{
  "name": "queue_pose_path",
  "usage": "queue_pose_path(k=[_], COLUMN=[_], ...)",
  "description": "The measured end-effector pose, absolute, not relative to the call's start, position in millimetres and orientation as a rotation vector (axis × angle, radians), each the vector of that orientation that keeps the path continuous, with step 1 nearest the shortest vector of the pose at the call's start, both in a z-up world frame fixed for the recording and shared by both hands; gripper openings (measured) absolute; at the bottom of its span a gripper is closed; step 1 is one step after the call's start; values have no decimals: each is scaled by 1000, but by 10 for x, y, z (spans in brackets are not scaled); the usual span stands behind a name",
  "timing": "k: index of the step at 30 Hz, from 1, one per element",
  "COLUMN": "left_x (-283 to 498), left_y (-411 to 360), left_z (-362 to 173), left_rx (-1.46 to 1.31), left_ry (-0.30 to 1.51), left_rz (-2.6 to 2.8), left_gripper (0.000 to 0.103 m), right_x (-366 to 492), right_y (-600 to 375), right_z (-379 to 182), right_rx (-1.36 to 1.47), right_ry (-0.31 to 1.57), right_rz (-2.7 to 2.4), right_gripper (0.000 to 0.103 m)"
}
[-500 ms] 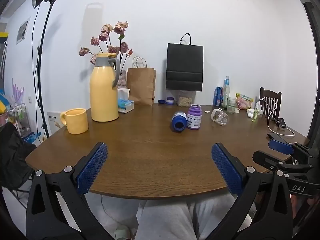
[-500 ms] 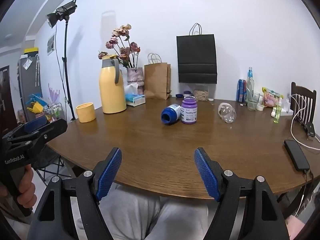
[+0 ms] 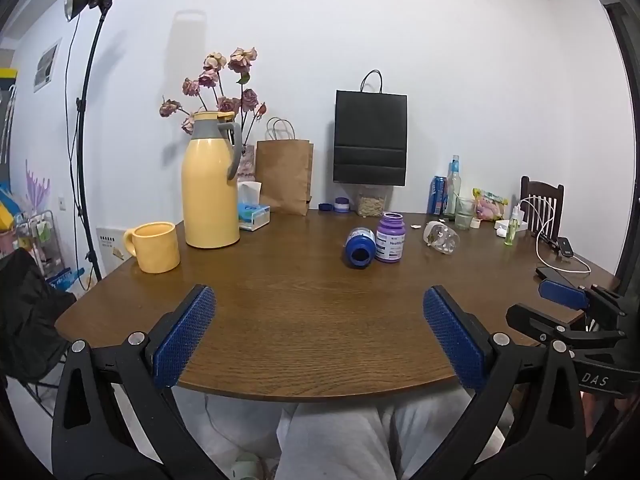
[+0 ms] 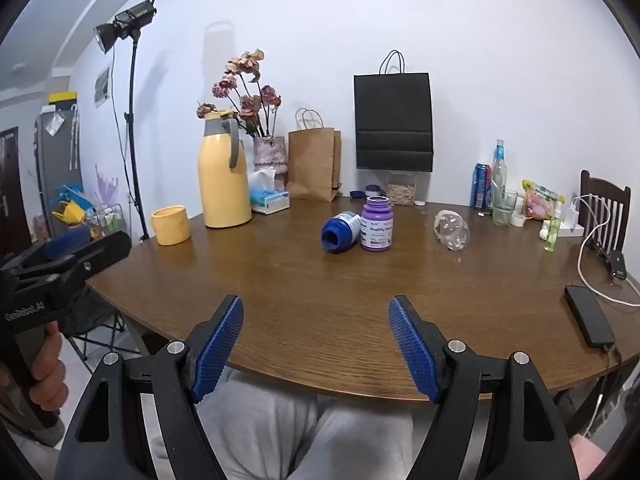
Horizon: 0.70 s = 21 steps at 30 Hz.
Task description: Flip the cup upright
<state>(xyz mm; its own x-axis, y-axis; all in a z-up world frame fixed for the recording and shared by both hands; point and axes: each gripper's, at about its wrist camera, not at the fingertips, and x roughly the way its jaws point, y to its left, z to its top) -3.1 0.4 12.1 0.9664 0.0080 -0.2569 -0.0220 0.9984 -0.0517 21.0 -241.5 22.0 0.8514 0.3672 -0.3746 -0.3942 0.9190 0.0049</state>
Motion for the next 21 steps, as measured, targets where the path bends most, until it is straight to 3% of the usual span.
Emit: queue_pose_path(k=[21], left_x=[-95], left_y=[-13], left_z=[215], left_rx=[-33], left_ry=[229], left_rz=[18], left_gripper=[103], right_x=[248], right_y=[-2394], right_z=[214], right_rx=[-74], right_ry=[386], right_rz=[415], right_gripper=[80])
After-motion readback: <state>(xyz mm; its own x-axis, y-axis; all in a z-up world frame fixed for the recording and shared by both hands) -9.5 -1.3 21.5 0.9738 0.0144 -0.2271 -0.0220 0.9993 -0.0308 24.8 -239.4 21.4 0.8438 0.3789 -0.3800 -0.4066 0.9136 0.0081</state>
